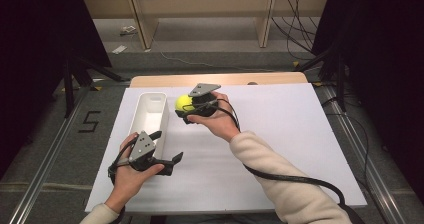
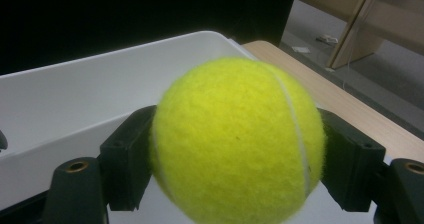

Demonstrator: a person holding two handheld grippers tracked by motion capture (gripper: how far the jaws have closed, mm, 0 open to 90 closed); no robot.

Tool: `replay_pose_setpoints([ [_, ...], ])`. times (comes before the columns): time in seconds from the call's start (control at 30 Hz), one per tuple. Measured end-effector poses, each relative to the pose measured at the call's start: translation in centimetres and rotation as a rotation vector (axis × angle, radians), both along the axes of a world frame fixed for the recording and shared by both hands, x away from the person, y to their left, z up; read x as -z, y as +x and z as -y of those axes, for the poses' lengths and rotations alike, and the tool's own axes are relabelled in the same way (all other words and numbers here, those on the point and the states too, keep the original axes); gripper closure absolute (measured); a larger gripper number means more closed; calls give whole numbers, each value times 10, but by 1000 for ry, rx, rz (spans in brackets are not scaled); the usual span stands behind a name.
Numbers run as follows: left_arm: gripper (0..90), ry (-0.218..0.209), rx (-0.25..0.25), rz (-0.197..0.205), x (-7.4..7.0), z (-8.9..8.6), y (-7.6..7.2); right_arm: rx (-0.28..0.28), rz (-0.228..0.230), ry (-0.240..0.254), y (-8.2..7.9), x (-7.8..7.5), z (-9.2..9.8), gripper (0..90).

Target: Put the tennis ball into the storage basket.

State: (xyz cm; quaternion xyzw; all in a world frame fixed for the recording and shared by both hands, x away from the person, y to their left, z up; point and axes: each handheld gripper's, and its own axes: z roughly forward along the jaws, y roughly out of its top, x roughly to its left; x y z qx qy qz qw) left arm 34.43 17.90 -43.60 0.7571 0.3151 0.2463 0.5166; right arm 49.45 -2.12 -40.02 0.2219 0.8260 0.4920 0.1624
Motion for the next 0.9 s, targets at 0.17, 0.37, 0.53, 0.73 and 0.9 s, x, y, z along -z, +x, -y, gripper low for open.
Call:
replay_pose_setpoints([
  [0.17,11,0,-1,0,0,0,0,-2,-3,-1,0,0,-1,259],
  [0.37,11,0,-1,0,0,0,0,-5,0,1,0,0,-4,259],
  [0.53,11,0,-1,0,0,0,0,-7,-3,-1,0,0,-6,259],
  [0.73,11,0,-1,0,0,0,0,-8,-4,-2,0,0,-7,259],
  [0.9,11,1,0,0,0,0,0,-10,-1,1,1,-1,-8,260],
])
